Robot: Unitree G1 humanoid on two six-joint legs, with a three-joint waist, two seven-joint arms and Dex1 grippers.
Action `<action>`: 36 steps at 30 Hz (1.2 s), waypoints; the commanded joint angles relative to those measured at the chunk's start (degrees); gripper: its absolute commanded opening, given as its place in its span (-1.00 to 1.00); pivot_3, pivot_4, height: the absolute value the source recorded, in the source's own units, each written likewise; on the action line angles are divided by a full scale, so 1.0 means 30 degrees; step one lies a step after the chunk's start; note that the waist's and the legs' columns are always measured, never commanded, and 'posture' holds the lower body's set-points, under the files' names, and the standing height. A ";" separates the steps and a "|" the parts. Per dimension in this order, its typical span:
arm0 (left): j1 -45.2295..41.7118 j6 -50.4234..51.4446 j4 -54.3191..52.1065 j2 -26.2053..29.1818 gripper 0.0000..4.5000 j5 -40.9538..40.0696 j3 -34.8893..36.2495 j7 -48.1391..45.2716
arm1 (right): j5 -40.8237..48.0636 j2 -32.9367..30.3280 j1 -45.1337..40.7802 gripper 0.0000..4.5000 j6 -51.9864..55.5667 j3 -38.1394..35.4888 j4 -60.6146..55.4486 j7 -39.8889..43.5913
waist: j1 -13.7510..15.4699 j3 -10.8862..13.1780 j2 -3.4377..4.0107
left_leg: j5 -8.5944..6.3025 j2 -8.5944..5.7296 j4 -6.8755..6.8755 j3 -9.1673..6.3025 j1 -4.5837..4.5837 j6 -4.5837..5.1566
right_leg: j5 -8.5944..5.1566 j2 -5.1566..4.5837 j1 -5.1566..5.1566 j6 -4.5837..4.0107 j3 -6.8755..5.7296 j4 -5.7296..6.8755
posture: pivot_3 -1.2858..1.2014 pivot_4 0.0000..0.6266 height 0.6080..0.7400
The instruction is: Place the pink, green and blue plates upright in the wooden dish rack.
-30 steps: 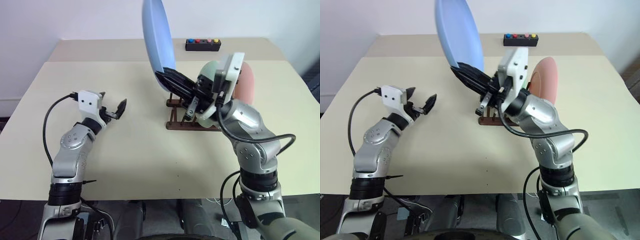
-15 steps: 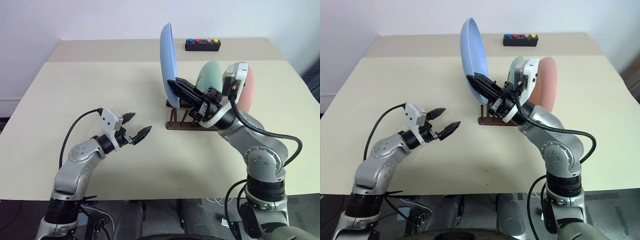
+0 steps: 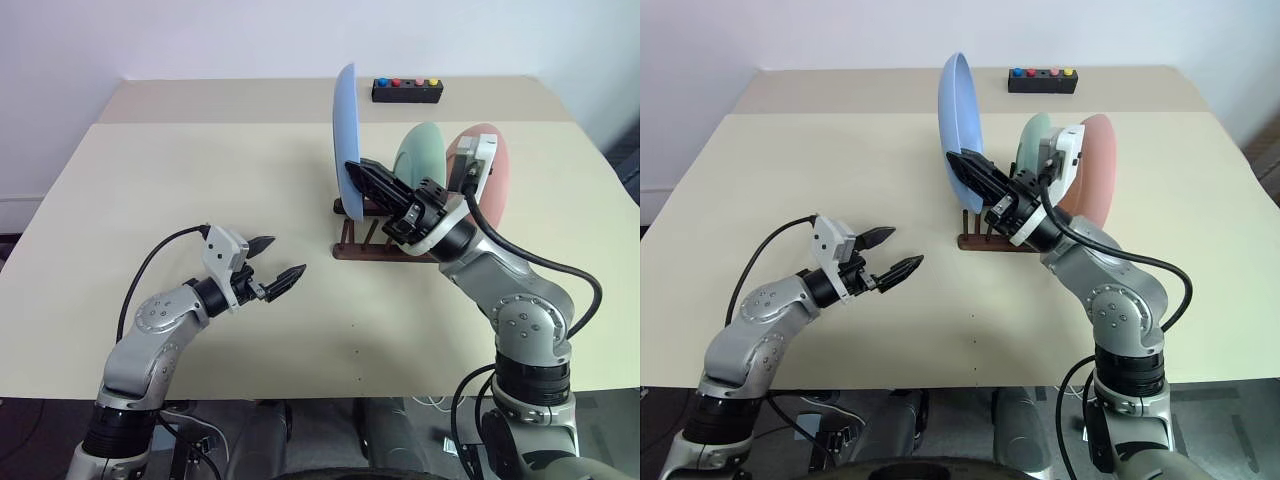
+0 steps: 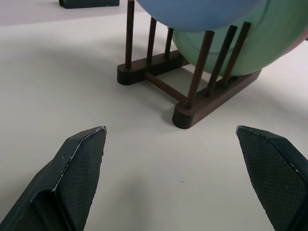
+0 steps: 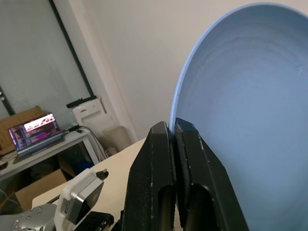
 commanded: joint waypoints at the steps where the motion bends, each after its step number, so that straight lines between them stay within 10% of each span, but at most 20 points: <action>1: -0.0032 -0.0193 -0.0790 0.0091 0.97 -0.0031 -0.0110 -0.0153 | 0.0761 0.0018 0.0045 -1.00 0.0007 -0.0589 -0.0278 -0.0317 | 0.0001 0.0000 -0.0001 | 0.0000 0.0000 0.0000 0.0000 0.0000 0.0000 | 0.0000 0.0000 0.0000 0.0000 0.0000 0.0000 | 0.03 -0.52 1.00; 13: -0.0065 -0.0359 -0.0694 0.0073 0.97 0.0054 -0.0200 -0.0121 | 0.1531 -0.0016 0.0271 -1.00 0.0167 -0.0622 -0.0141 -0.0674 | -0.0001 0.0000 0.0000 | -0.0001 0.0000 -0.0002 0.0001 0.0000 0.0001 | -0.0001 0.0000 0.0000 0.0000 0.0001 -0.0001 | 0.03 -0.52 1.00; 23: -0.0091 -0.0486 -0.0662 0.0060 1.00 0.0066 -0.0265 -0.0144 | 0.1380 -0.0142 0.0363 0.96 0.0156 -0.0561 -0.0240 -0.0859 | 0.0001 0.0000 0.0000 | -0.0001 0.0000 -0.0003 0.0000 0.0000 0.0001 | -0.0001 0.0000 0.0000 0.0000 0.0000 -0.0002 | 0.03 -0.52 1.00; 36: -0.0240 -0.0560 -0.0475 -0.0063 1.00 0.0137 -0.0418 -0.0175 | -0.0021 -0.0493 -0.0245 0.98 -0.0146 -0.0325 -0.0167 -0.0764 | 0.0003 0.0001 0.0001 | -0.0001 0.0000 -0.0003 0.0000 0.0000 0.0002 | -0.0001 0.0000 0.0000 0.0000 0.0001 -0.0004 | 0.03 -0.52 1.00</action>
